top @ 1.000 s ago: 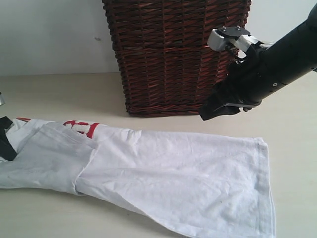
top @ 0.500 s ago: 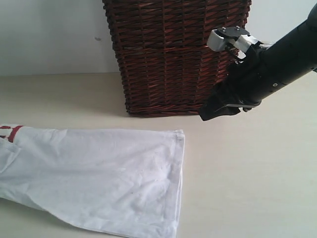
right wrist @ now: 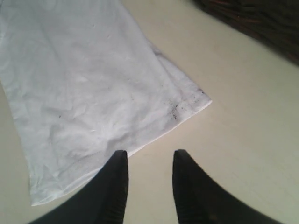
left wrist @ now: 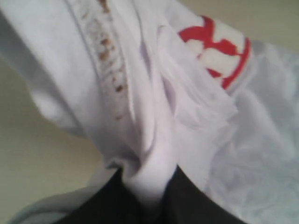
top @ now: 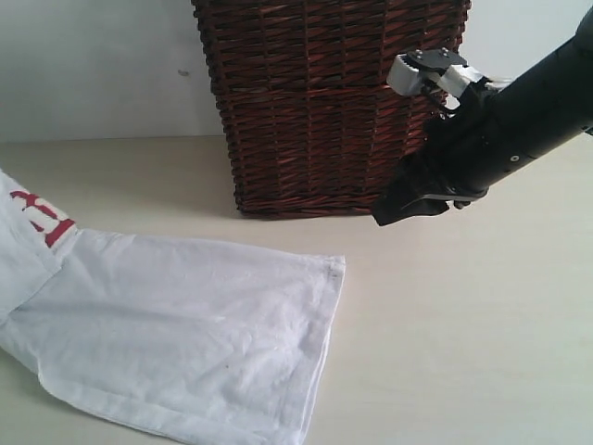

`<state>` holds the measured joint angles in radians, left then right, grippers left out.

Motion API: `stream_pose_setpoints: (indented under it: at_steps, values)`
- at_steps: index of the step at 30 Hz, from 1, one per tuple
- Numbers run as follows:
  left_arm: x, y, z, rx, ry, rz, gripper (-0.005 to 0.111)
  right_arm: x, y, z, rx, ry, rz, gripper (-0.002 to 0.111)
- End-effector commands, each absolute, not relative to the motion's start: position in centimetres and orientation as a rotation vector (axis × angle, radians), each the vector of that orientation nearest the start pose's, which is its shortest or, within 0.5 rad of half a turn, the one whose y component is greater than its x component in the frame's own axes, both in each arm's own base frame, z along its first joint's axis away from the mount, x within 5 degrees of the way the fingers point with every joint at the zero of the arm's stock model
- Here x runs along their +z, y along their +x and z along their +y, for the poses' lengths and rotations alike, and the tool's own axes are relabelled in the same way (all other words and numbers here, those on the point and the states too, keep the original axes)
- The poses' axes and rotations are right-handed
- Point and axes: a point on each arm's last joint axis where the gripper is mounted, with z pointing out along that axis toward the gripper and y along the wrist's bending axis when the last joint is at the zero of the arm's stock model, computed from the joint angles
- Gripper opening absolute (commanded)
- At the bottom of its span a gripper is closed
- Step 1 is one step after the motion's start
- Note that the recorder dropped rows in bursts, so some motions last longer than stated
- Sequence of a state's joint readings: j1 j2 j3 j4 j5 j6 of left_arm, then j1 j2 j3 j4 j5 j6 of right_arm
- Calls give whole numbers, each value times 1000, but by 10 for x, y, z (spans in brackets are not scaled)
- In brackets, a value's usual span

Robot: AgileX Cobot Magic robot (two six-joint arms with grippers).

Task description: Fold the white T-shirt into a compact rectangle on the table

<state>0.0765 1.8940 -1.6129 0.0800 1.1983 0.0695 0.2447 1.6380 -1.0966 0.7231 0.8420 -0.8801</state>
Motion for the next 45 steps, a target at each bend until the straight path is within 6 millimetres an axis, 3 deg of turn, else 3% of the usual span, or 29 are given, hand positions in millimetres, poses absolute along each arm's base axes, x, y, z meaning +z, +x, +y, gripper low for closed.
stream_pose_setpoints:
  at_steps: [1, 6, 10, 16, 19, 27, 31, 33, 37, 39, 41, 45]
  values:
    - [286, 382, -33, 71, 268, 2908, 0, 245, 302, 123, 677, -961, 2440, 32]
    - [298, 360, -112, 18, 566, 2830, 0, 249, 298, 118, 603, -991, 2447, 30]
    - [302, 332, -174, -24, 813, 2763, 0, 269, 290, 111, 517, -909, 2418, 19]
    - [296, 282, -244, -65, 1103, 2686, 0, 299, 265, 90, 302, -723, 2281, 0]
    - [281, 255, -271, -84, 1236, 2631, 0, 312, 252, 84, 267, -650, 2204, 0]
    - [220, 171, -312, -102, 1606, 2484, 0, 321, 239, 78, 237, -611, 2125, 0]
    - [198, 135, -318, -107, 1729, 2422, 1, 318, 242, 79, 238, -612, 2137, 0]
    - [191, 122, -317, -84, 1788, 2417, 8, 317, 242, 79, 240, -611, 2141, 0]
    - [182, 109, -312, -47, 1816, 2460, 34, 317, 242, 79, 248, -607, 2143, 0]
    - [179, 107, -313, -67, 1782, 2466, 51, 317, 242, 80, 250, -605, 2143, 0]
    - [179, 109, -317, -115, 1730, 2451, 62, 317, 242, 80, 251, -606, 2144, 0]
    - [182, 112, -328, -230, 1665, 2356, 61, 317, 242, 80, 255, -606, 2149, 0]
